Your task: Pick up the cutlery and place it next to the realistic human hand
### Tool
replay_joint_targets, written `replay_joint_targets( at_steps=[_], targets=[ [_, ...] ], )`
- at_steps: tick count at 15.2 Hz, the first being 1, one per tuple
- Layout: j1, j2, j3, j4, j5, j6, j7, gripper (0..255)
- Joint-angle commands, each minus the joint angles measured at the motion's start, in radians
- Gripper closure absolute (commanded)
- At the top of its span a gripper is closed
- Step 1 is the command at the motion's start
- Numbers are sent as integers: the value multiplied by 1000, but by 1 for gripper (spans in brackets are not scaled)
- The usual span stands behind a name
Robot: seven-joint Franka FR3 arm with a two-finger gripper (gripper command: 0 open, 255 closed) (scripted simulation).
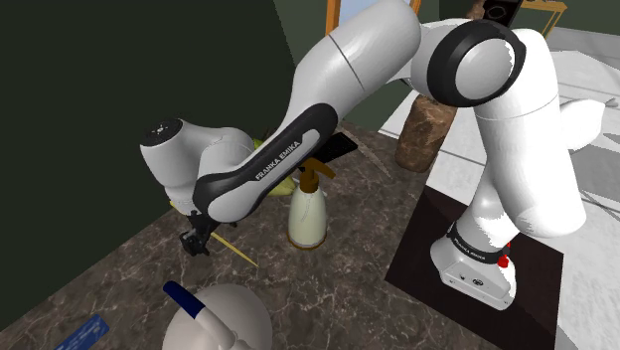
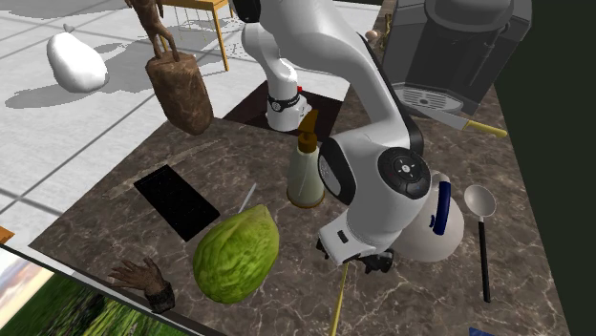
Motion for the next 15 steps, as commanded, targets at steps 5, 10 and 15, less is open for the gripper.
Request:
replay_joint_targets(
  at_steps=[5, 10, 15],
  targets=[
    [0, 0, 0, -1, 0, 1, 0, 255],
    [0, 0, 0, -1, 0, 1, 0, 255],
    [-2, -8, 2, 0, 3, -7, -2, 255]
  ],
)
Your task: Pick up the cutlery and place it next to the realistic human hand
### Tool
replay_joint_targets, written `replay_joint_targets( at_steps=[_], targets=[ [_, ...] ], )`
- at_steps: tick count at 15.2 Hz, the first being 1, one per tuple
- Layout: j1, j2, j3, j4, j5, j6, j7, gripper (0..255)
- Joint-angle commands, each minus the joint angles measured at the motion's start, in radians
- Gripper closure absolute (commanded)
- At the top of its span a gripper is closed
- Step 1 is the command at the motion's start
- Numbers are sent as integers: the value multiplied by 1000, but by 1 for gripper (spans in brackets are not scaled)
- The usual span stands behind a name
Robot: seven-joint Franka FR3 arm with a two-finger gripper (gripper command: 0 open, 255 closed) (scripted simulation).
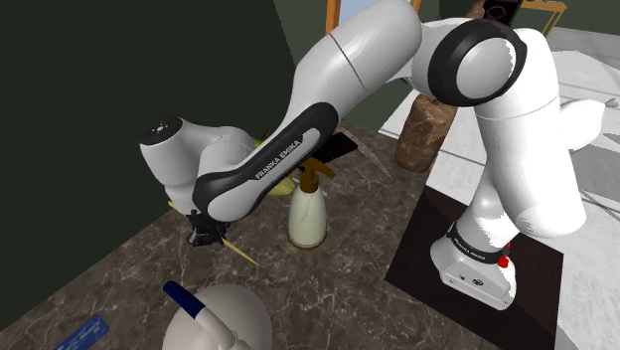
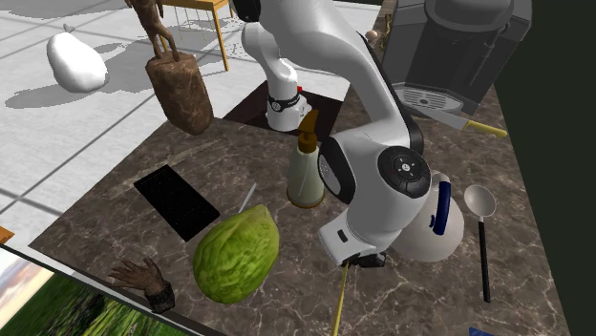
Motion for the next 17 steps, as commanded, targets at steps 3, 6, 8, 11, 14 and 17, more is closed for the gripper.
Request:
replay_joint_targets(
  at_steps=[3, 6, 8, 11, 14, 17],
  targets=[
    [-4, -26, 8, 8, 11, -33, -7, 255],
    [-8, -47, 14, 17, 21, -62, -14, 255],
    [-10, -60, 18, 24, 27, -82, -18, 255],
    [-12, -79, 23, 37, 36, -112, -25, 255],
    [-14, -97, 28, 52, 45, -143, -31, 255],
    [-16, -113, 32, 69, 53, -175, -37, 255]
  ],
)
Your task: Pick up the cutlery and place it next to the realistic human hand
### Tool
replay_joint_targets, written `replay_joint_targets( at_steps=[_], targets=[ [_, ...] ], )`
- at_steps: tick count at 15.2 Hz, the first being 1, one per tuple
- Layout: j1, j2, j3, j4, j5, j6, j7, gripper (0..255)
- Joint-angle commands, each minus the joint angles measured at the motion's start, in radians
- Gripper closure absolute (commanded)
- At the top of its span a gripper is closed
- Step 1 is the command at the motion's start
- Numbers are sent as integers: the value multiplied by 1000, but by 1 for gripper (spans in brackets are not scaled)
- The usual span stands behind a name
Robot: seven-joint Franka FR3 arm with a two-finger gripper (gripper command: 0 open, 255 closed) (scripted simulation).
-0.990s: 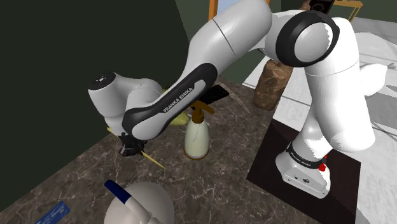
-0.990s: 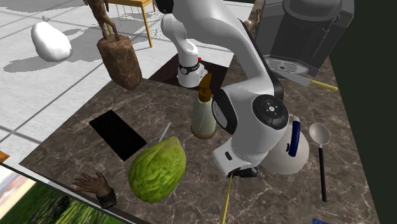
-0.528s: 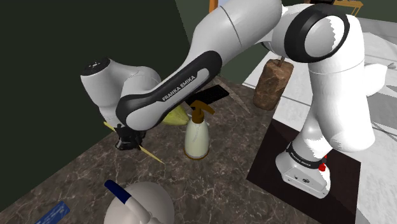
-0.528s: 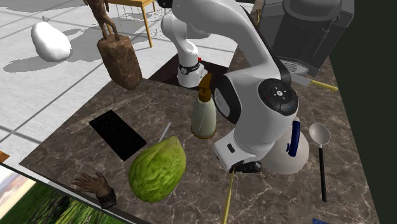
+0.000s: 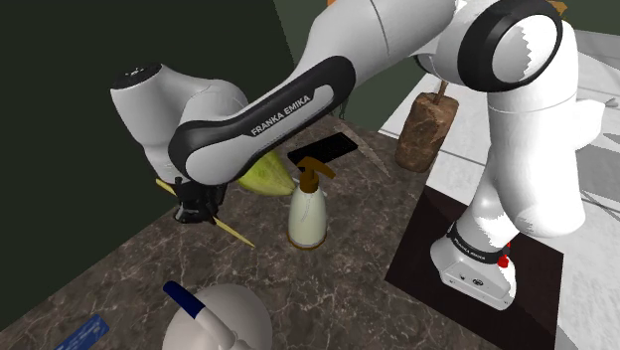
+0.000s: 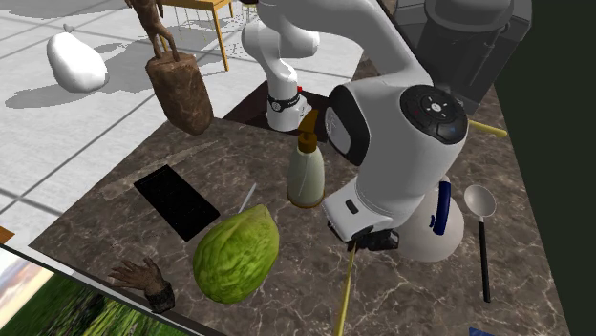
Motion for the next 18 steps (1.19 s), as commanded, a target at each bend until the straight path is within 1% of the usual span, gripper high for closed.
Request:
replay_joint_targets(
  at_steps=[1, 5, 11, 18],
  targets=[
    [-1, -10, 3, 11, 5, -21, -4, 255],
    [-2, -27, 7, 36, 14, -62, -11, 255],
    [-122, -155, -9, -149, 56, 13, -132, 255],
    [-243, -265, -47, -297, 98, 72, -292, 255]
  ],
)
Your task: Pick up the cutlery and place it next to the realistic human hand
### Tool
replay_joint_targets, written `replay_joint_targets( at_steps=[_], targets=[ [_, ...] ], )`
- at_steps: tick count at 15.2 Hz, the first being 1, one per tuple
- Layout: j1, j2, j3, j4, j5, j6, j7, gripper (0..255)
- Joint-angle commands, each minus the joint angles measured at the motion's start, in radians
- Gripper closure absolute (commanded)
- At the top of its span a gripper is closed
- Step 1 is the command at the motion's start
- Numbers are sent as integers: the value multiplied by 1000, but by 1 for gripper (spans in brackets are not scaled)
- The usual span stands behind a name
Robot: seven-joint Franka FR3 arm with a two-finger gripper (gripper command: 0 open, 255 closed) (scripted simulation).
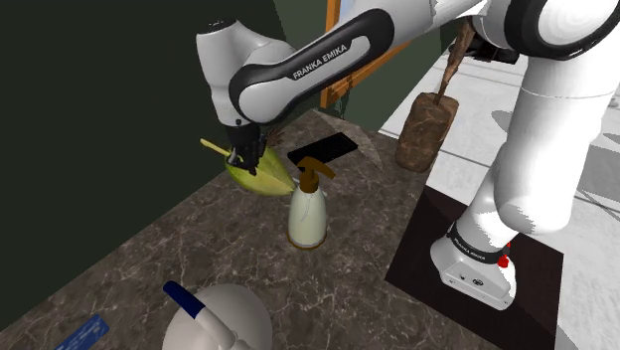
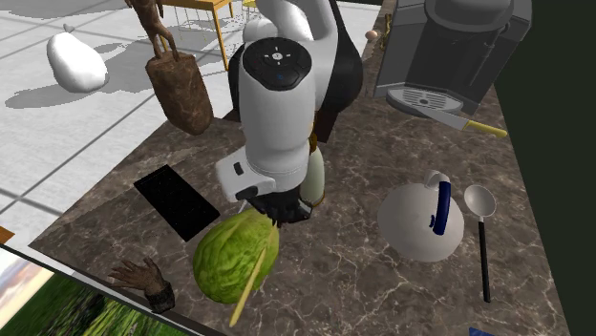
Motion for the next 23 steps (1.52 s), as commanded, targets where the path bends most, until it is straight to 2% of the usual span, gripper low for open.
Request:
replay_joint_targets(
  at_steps=[1, 12, 13, 14, 16, 17, 18, 23],
  targets=[
    [-33, -29, -13, -40, 11, 17, -48, 255],
    [-194, -104, -107, -136, 44, 64, -311, 255],
    [-170, -113, -87, -116, 50, 55, -283, 255],
    [-170, -113, -87, -116, 50, 55, -283, 0],
    [-179, -340, -80, -423, 33, 418, -254, 0],
    [-187, -436, -72, -566, 3, 606, -217, 0],
    [-201, -493, -60, -656, -35, 733, -176, 0],
    [-236, -412, -41, -637, -115, 790, -117, 0]
  ],
)
